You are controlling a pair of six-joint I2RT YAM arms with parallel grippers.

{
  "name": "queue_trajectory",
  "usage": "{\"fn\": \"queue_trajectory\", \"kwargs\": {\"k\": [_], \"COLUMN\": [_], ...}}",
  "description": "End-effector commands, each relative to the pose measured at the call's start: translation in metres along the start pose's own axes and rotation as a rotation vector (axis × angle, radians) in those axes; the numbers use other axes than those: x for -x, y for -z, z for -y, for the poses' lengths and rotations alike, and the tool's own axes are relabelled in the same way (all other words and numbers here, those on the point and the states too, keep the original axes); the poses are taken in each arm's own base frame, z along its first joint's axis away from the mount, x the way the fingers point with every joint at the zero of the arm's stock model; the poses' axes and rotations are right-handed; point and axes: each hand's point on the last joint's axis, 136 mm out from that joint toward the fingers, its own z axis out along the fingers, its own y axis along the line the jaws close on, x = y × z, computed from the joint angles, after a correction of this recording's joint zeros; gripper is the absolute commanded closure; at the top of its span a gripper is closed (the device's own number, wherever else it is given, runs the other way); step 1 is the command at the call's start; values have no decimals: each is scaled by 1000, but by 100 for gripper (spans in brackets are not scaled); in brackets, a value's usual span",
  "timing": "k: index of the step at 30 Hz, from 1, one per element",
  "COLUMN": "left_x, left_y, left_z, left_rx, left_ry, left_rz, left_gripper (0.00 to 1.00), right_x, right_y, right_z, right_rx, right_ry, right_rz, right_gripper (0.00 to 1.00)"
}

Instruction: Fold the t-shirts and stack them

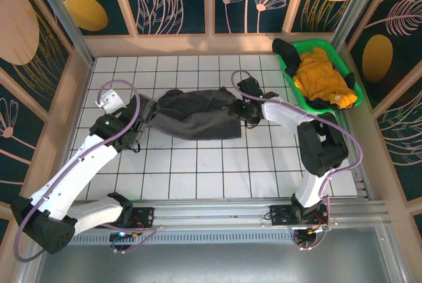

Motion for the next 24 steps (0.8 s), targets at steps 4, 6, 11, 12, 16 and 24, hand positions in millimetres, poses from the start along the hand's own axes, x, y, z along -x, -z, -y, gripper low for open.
{"fn": "queue_trajectory", "kwargs": {"k": [4,6,11,12,16,24], "left_x": [-5,-6,-8,-9,-13,11], "left_y": [-1,-2,-5,-6,-9,-2], "left_z": [-7,-4,5,6,14,47], "left_rx": [9,2,-14,-16,-34,-113], "left_ry": [-20,-28,-42,-44,-48,-45], "left_rz": [-11,-14,-26,-27,-42,-11], "left_gripper": [100,100,100,100,100,100], "right_x": [-46,-53,-66,-68,-71,24], "right_y": [-17,-23,-40,-43,-52,14], "right_z": [22,30,38,39,32,1], "right_rx": [-164,-200,-222,-228,-201,-79], "right_ry": [209,226,230,229,212,92], "right_rz": [-85,-115,-174,-185,-198,96], "right_gripper": [35,34,35,36,58,100]}}
